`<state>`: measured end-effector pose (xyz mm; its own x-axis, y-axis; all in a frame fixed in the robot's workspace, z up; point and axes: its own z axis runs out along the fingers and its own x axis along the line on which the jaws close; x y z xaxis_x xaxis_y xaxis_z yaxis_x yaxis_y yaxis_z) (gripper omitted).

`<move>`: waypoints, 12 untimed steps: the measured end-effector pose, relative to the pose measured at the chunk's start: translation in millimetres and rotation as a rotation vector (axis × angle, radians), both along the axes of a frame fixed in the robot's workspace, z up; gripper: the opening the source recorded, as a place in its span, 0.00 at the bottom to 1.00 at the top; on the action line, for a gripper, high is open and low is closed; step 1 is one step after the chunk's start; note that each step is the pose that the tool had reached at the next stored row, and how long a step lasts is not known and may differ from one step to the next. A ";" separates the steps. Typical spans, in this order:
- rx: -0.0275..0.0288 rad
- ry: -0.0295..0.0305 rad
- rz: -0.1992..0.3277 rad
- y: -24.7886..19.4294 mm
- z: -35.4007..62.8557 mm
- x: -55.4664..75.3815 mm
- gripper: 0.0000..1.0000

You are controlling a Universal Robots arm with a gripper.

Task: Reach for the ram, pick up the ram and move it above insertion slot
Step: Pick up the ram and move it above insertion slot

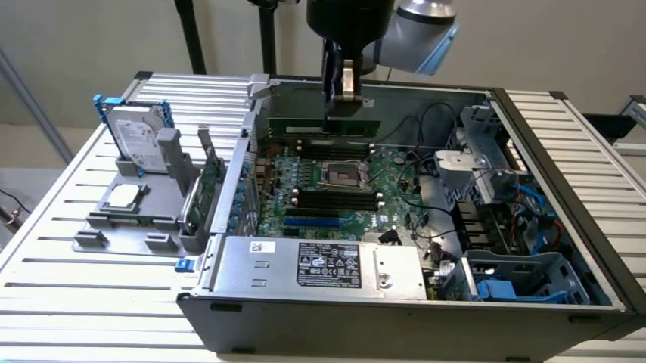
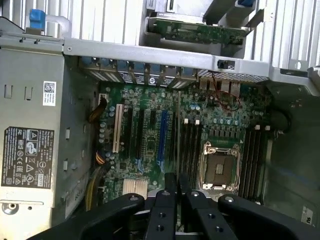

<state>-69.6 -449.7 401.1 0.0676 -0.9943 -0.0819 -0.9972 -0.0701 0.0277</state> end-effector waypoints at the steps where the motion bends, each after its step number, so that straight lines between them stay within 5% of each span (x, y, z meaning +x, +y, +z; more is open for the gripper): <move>1: -0.0003 0.0000 0.000 2.4 0.0 2.8 0.14; 7: -0.0054 -0.0008 -0.002 15.8 -0.1 13.7 0.14; 12: -0.0081 -0.0018 -0.017 21.2 -0.2 19.7 0.14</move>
<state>-49.8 -428.5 400.9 0.0504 -0.9960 -0.0737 -0.9983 -0.0525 0.0265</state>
